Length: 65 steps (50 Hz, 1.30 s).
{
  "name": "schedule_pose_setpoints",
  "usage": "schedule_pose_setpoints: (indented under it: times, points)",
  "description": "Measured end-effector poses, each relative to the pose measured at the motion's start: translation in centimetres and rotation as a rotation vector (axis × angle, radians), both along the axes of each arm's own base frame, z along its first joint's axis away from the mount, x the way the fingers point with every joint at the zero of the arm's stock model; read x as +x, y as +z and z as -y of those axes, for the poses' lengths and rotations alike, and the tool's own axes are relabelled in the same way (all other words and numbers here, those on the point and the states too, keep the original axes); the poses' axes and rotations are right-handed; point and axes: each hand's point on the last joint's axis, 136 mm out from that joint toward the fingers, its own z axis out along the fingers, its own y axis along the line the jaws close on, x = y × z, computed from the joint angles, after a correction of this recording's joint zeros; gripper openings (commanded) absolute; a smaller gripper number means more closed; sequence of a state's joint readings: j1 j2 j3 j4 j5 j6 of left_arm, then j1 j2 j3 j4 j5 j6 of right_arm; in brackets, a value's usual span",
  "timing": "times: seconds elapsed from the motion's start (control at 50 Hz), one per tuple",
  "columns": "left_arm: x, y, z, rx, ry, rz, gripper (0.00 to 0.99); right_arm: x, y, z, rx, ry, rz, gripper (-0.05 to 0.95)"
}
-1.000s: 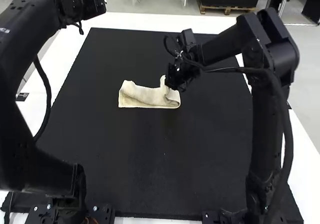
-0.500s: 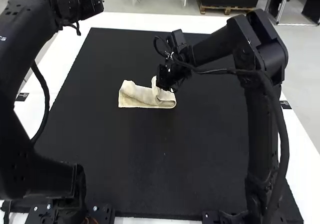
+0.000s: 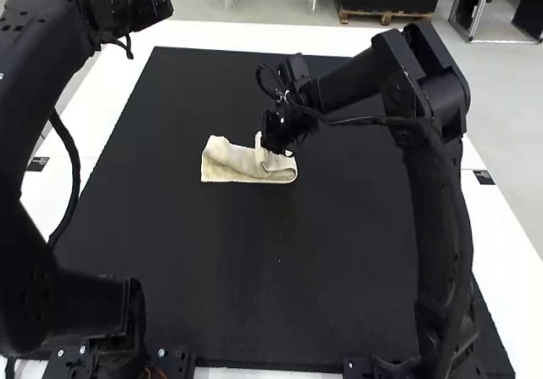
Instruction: Fold the towel.
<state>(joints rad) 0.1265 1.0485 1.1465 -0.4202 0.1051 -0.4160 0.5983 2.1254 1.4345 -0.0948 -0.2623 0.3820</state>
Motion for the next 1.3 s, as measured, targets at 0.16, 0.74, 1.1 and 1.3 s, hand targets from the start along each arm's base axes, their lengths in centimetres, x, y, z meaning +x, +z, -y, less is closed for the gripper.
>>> schedule_pose_setpoints:
  times: [0.16,0.74,1.1,1.3]
  points:
    - [0.0,0.0,-0.1,-0.006,0.003,-0.001,0.97,0.0,0.9,-1.3,0.017,0.019,0.024,-0.02]
    - [-0.8,0.1,-0.1,-0.023,0.003,0.004,0.97,0.7,0.2,-4.5,0.038,0.055,0.053,-0.02]
    - [-0.9,-0.4,0.0,-0.027,0.002,-0.018,0.97,1.4,-0.1,-6.0,0.051,0.063,0.079,-0.02]
    - [-1.0,-0.5,0.0,-0.029,0.002,-0.025,0.97,1.4,-0.3,-7.5,0.059,0.08,0.089,-0.02]
